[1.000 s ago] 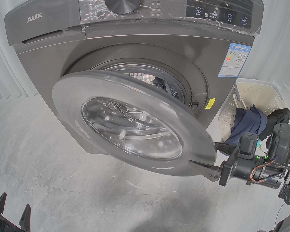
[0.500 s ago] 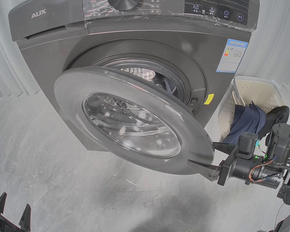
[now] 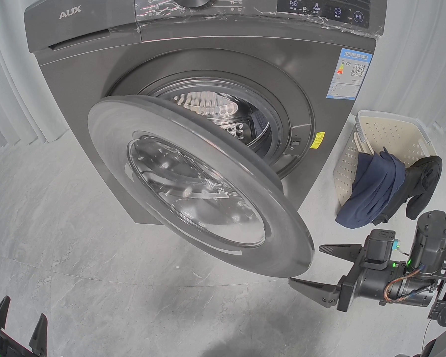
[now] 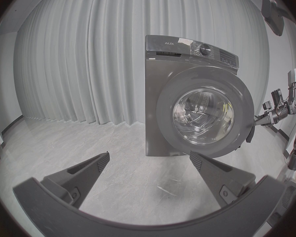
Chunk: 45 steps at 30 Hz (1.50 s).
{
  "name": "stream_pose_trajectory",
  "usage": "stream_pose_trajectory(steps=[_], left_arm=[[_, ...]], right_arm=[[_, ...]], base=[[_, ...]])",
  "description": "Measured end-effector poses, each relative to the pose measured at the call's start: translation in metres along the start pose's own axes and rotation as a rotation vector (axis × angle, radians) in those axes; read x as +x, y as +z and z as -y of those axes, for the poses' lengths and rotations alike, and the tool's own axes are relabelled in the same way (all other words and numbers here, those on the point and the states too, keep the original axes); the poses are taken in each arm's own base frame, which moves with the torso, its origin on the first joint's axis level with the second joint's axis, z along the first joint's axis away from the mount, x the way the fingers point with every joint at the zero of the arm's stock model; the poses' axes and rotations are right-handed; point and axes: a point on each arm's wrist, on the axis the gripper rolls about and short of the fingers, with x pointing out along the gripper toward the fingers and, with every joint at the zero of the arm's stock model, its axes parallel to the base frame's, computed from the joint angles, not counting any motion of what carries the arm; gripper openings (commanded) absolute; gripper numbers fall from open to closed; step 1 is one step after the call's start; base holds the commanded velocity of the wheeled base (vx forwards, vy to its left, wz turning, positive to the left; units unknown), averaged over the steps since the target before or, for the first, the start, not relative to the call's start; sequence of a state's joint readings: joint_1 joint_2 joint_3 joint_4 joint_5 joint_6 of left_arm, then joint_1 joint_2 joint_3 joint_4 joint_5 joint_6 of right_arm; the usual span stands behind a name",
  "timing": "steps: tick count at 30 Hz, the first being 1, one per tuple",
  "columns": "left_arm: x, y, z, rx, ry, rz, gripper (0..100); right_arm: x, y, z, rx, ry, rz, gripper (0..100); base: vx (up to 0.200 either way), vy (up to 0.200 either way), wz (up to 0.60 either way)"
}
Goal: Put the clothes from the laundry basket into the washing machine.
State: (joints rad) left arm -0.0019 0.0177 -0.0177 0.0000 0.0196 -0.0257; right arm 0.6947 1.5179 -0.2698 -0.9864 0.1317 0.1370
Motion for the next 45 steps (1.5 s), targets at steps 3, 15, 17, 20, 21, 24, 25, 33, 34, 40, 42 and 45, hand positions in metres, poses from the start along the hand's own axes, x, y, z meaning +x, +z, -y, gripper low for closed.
stream_pose_trajectory(steps=[3, 15, 17, 20, 21, 24, 25, 33, 34, 40, 42, 45], left_arm=[[0.000, 0.000, 0.000, 0.000, -0.001, 0.000, 100], [0.000, 0.000, 0.000, 0.000, 0.000, 0.000, 100], [0.000, 0.000, 0.000, 0.000, -0.001, 0.000, 100], [0.000, 0.000, 0.000, 0.000, -0.001, 0.000, 100], [0.000, 0.000, 0.000, 0.000, -0.001, 0.000, 100], [0.000, 0.000, 0.000, 0.000, -0.001, 0.000, 100], [0.000, 0.000, 0.000, 0.000, -0.002, 0.000, 100], [0.000, 0.000, 0.000, 0.000, -0.001, 0.000, 100], [0.000, 0.000, 0.000, 0.000, -0.001, 0.000, 100], [0.000, 0.000, 0.000, 0.000, 0.000, 0.000, 100], [0.000, 0.000, 0.000, 0.000, 0.000, 0.000, 100], [0.000, 0.000, 0.000, 0.000, 0.000, 0.000, 100]], right_arm=[[-0.008, -0.008, 0.004, 0.004, -0.025, -0.025, 100], [-0.014, -0.002, 0.033, -0.008, -0.157, -0.005, 100], [-0.016, -0.003, 0.042, -0.024, -0.189, -0.024, 100], [-0.020, -0.006, 0.052, -0.023, -0.198, -0.062, 100], [-0.021, -0.005, 0.055, -0.019, -0.200, -0.066, 100], [-0.021, 0.003, 0.062, -0.020, -0.217, -0.041, 100], [-0.021, 0.006, 0.063, -0.021, -0.223, -0.032, 100], [0.004, 0.027, 0.073, 0.003, -0.256, 0.023, 100], [0.007, 0.027, 0.072, 0.008, -0.249, 0.022, 100], [0.024, 0.025, 0.056, 0.013, -0.180, -0.003, 100], [0.026, 0.020, 0.050, 0.010, -0.151, -0.025, 100], [0.024, 0.008, 0.041, 0.009, -0.119, -0.070, 100]], base=[[0.000, 0.000, 0.00], [0.000, 0.000, 0.00], [0.000, 0.000, 0.00], [0.000, 0.000, 0.00], [0.000, 0.000, 0.00], [0.000, 0.000, 0.00], [0.000, 0.000, 0.00], [0.000, 0.000, 0.00], [0.000, 0.000, 0.00], [0.000, 0.000, 0.00], [0.000, 0.000, 0.00], [0.000, 0.000, 0.00]])
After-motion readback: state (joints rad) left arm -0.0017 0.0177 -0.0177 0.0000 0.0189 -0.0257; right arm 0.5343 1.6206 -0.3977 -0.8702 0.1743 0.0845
